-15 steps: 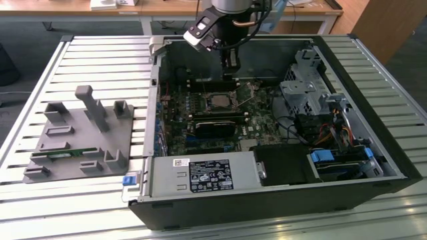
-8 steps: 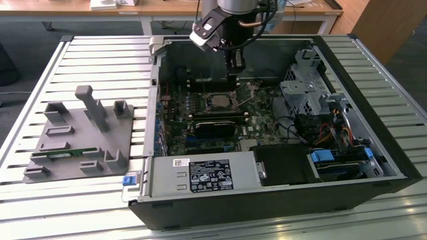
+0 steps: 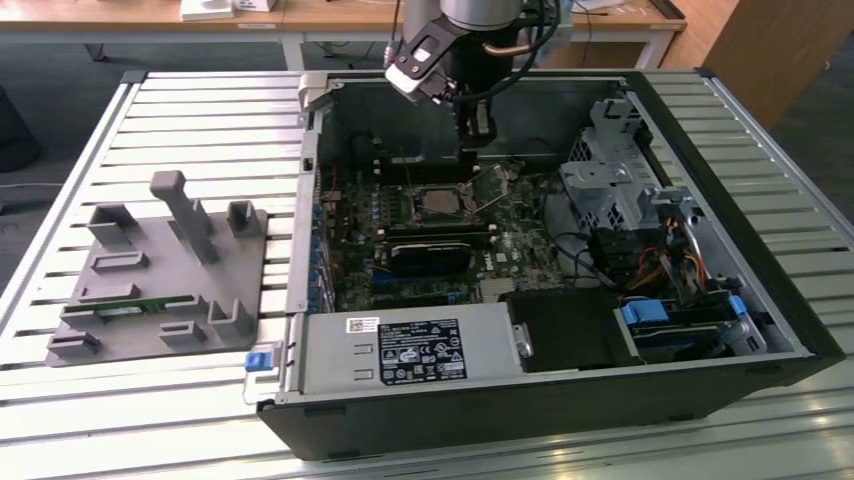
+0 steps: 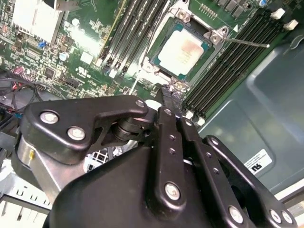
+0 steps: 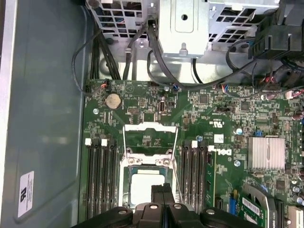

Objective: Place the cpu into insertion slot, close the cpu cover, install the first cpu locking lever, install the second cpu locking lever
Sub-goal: 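Close the cpu cover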

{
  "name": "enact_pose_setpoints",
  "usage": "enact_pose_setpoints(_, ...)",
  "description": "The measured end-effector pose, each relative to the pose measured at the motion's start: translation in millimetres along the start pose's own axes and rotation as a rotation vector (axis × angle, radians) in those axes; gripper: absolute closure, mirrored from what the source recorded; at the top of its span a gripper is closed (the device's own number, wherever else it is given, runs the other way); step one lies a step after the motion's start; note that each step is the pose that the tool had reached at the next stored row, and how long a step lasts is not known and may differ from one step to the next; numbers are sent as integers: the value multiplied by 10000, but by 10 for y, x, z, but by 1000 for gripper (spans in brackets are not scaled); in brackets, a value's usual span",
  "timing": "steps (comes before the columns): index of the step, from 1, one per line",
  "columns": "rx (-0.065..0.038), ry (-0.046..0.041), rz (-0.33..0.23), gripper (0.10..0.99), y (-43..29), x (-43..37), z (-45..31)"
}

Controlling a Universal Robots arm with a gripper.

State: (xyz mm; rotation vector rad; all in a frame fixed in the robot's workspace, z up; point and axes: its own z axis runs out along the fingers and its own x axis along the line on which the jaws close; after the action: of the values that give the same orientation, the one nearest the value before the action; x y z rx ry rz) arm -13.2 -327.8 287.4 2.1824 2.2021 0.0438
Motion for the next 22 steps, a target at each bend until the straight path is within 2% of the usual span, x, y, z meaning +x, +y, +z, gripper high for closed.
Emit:
enact_pose_setpoints(4, 60, 0, 0, 980, 81, -1, 21)
enact_pose_setpoints(8, 172, 1, -1, 980, 179, 0, 46)
enact_pose_setpoints(15, 178, -3, -2, 980, 249, 1, 72)
enact_pose_setpoints(22, 178, -19, -8, 980, 314, 24, 142)
